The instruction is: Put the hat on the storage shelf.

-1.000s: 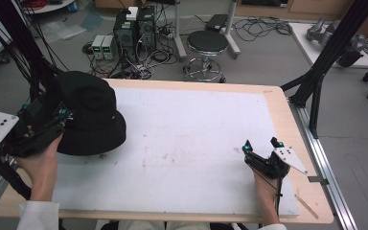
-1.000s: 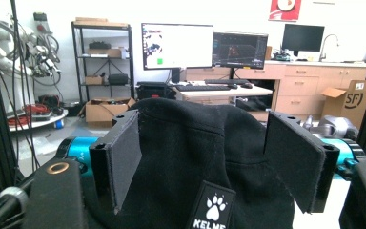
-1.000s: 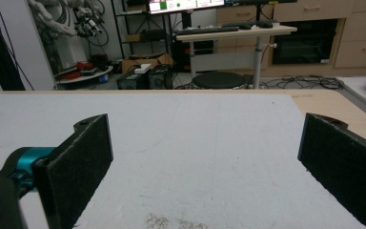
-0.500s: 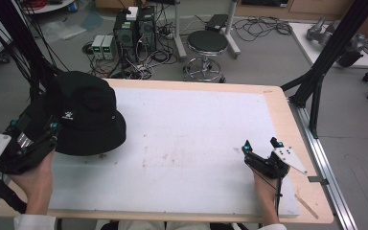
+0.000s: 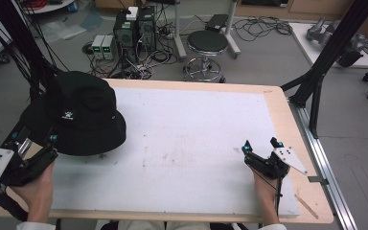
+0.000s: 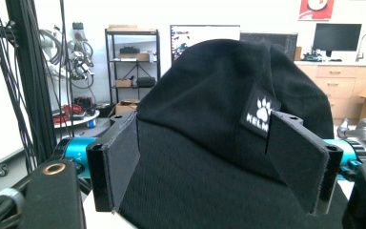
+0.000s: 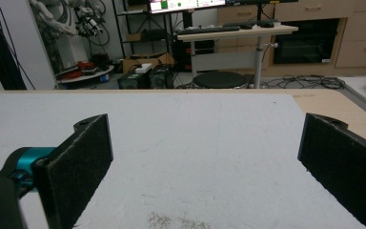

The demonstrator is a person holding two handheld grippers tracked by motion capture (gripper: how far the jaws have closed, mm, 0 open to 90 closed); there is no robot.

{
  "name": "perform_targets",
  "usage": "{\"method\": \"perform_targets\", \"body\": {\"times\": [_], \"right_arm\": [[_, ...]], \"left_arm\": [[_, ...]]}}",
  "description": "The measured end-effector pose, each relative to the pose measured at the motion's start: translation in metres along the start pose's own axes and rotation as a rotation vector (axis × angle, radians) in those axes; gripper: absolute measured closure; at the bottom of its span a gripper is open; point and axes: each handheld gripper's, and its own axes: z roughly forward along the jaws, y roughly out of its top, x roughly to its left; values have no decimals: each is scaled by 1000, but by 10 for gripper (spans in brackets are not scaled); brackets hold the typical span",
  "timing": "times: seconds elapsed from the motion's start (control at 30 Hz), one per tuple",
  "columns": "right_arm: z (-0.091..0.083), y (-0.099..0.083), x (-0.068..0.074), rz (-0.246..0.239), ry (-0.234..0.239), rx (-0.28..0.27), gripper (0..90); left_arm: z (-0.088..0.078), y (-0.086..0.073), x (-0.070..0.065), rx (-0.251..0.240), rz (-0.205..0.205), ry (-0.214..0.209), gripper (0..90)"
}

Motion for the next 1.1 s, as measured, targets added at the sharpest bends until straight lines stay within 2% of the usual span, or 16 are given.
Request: {"method": "perform_targets", "body": {"times": [0.43, 0.67, 0.8, 0.93, 0.97, 1.1], "right_arm": [[0, 0, 0, -1, 2, 0, 34], [0, 0, 0, -6, 3, 1, 34], [0, -1, 0, -5, 4, 2, 34], [-1, 0, 0, -7, 6, 0, 34], [-1, 0, 0, -6, 7, 0, 34], [-1, 0, 0, 1, 4, 0, 34]], "left_arm": [[-13, -25, 1, -8, 18, 10, 270], [-19, -37, 3, -6, 23, -2, 245], [-21, -54, 10, 13, -10, -4, 245], [-22, -63, 13, 1, -7, -5, 245], [-24, -69, 14, -3, -12, -19, 246], [-26, -76, 15, -10, -2, -36, 247]]}}
